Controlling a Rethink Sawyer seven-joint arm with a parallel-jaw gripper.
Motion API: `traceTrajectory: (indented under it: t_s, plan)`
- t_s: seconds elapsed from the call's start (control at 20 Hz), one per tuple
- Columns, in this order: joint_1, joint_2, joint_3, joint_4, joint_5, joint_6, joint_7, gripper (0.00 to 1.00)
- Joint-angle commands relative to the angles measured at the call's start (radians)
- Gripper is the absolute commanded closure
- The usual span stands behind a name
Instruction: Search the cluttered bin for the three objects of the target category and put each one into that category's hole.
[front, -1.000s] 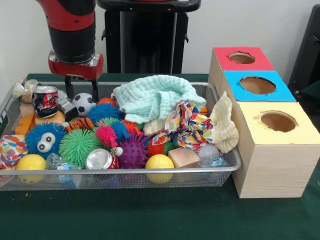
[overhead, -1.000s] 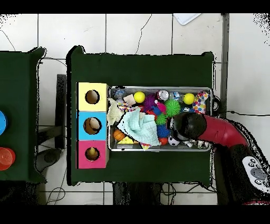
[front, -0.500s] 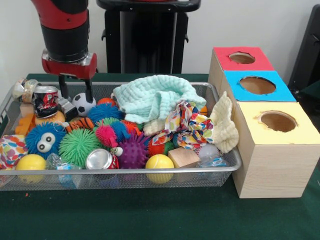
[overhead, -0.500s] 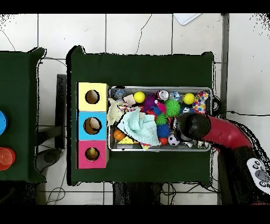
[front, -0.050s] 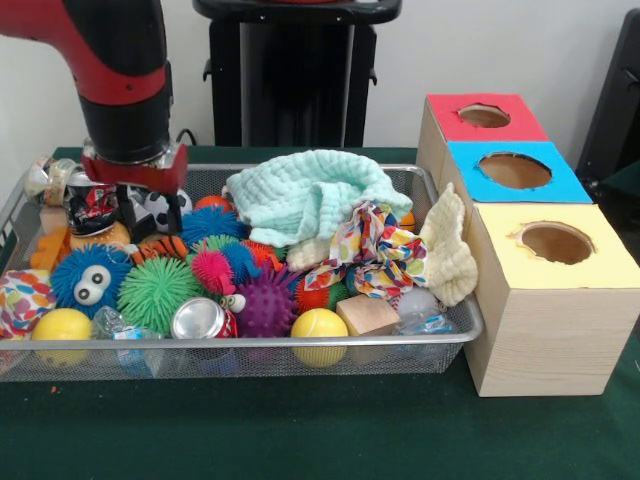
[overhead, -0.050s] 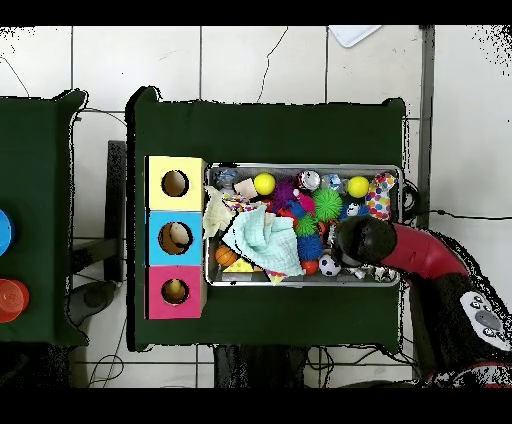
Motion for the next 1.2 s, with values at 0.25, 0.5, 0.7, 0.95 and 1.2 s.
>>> traceTrajectory:
  t_s: [0.25, 0.5, 0.7, 0.95, 1.2]
  plan:
    - [0.020, 0.106, -0.004, -0.069, -0.057, -0.048, 0.050, 0.00]
    - [0.027, 0.107, -0.024, -0.032, -0.063, -0.083, 0.075, 0.00]
    - [0.034, 0.103, -0.043, -0.020, -0.069, -0.101, 0.081, 0.00]
    - [0.040, 0.102, -0.049, -0.033, -0.068, -0.121, 0.064, 1.00]
    - [0.039, 0.100, -0.048, -0.026, -0.069, -0.134, 0.062, 1.00]
